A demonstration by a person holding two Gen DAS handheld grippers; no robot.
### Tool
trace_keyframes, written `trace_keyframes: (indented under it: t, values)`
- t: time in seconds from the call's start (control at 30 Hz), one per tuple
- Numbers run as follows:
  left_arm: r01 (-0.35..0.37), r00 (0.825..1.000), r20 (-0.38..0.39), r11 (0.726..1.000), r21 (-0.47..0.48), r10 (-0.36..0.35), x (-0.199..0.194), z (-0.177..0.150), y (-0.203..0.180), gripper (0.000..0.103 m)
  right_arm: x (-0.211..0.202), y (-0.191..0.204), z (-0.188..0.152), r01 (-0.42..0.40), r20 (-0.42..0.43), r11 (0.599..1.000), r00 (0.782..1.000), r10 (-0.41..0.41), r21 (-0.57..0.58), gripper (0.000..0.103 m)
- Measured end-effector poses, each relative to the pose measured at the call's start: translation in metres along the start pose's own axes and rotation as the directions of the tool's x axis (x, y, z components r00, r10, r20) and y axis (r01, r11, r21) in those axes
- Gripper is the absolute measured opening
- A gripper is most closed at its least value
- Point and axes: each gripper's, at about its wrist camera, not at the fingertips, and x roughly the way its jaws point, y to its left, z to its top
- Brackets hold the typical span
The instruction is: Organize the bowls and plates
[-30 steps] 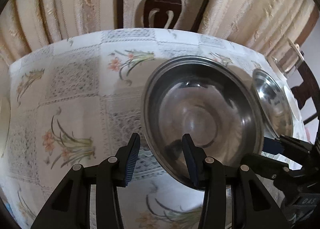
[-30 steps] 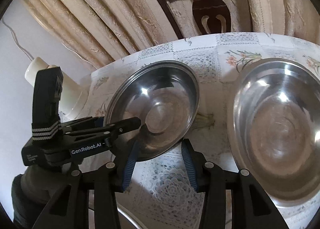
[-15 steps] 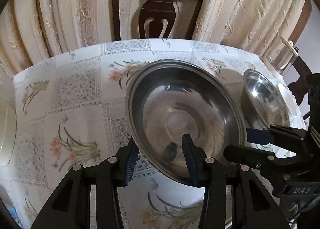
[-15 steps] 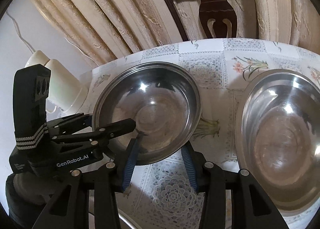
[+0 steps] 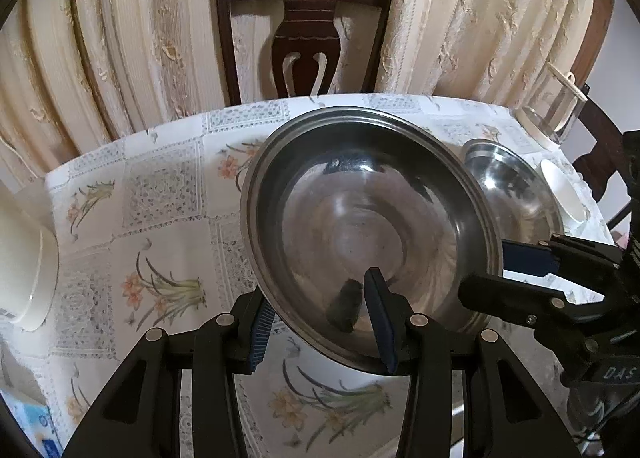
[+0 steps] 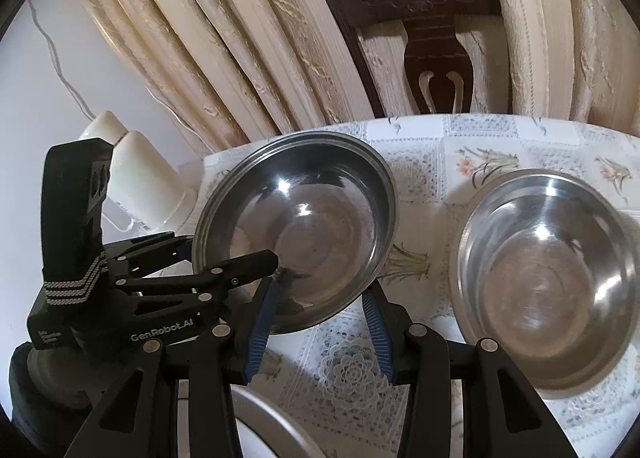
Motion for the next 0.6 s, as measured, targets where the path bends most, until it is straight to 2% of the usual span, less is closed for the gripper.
trace_keyframes:
  t: [0.6]
  values:
    - [0.024,1.0,-0.019,0.996,0.091,-0.022,-0.006,0.019,-0.075,0.045,-0.069,-0.037,-0.019,0.02,0.103,0.998,0.994,-0.026,0.064,0.047]
